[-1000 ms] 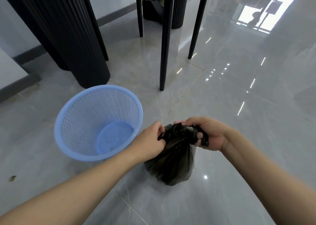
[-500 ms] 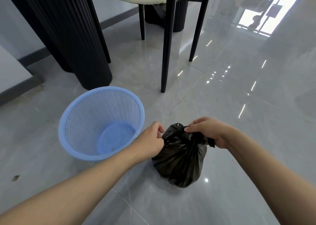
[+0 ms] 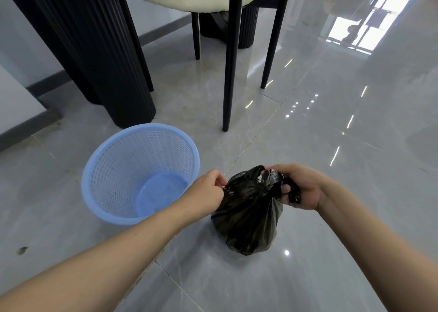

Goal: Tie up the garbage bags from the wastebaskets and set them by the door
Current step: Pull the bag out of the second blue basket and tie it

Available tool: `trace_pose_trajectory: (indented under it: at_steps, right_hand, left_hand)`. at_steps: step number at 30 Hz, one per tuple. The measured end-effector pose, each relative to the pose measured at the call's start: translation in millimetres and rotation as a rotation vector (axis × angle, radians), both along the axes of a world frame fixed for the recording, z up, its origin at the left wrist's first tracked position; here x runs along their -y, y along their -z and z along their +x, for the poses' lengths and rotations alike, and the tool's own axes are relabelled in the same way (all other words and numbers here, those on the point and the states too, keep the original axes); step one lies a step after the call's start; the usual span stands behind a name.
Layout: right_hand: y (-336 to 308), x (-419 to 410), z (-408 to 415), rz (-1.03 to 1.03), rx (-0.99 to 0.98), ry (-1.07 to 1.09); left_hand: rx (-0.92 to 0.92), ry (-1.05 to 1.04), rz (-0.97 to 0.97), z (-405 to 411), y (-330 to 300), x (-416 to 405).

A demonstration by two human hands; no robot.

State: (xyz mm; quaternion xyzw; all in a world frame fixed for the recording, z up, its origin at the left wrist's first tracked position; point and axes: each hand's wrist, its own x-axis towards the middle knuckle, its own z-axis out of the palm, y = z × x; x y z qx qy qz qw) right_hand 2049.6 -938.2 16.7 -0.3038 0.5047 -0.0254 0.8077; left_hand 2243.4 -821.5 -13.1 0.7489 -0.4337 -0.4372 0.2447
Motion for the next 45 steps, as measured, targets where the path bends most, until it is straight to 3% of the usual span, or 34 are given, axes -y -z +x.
trace_pose_trajectory:
  at_steps: [4, 9, 16, 18, 21, 23, 25, 30, 33, 35, 38, 40, 43, 45]
  right_hand:
    - [3, 3, 4, -0.093, -0.063, -0.034]
    - [4, 2, 9, -0.153, -0.05, -0.08]
    - [-3, -8, 19, -0.287, -0.135, -0.159]
    - [-1, -12, 20, -0.562, -0.347, -0.196]
    - [18, -10, 9, -1.184, -0.709, -0.319]
    - [32, -7, -4, -1.3, -0.754, -0.327]
    - [41, -5, -13, -1.292, -0.778, -0.371]
    - [39, -4, -8, -1.345, -0.777, -0.52]
    - [45, -5, -5, -1.413, -0.782, -0.552]
    - [49, -3, -14, -1.443, -0.848, -0.563]
    - [56, -1, -30, -1.403, -0.955, -0.57]
    - [58, -4, -29, -1.399, -0.955, -0.624]
    - [46, -6, -10, -1.391, -0.893, -0.695]
    - [34, -5, 3, -1.412, -0.873, -0.706]
  left_hand:
    - [-0.017, -0.011, -0.015, 1, -7, -1]
    - [-0.178, 0.083, -0.037, -12, -22, -6]
    - [-0.121, 0.191, 0.049, -23, -12, -5]
    - [-0.031, 0.181, 0.083, -16, -12, -4]
    - [0.225, 0.241, 0.121, 2, -17, -3]
    - [0.328, 0.234, 0.111, 8, -25, -3]
    - [0.133, 0.091, 0.045, 5, -35, -5]
    - [-0.728, -0.194, -0.251, -16, -50, -6]
    - [-1.001, -0.292, -0.322, -23, -49, -2]
    - [-0.882, -0.367, -0.314, -22, -45, -3]
    - [-0.541, -0.37, -0.174, -16, -36, -6]
    - [-0.229, -0.175, -0.076, -15, -33, -8]
    - [0.408, 0.242, 0.003, -18, -30, -16]
    - [0.571, 0.32, -0.011, -17, -29, -20]
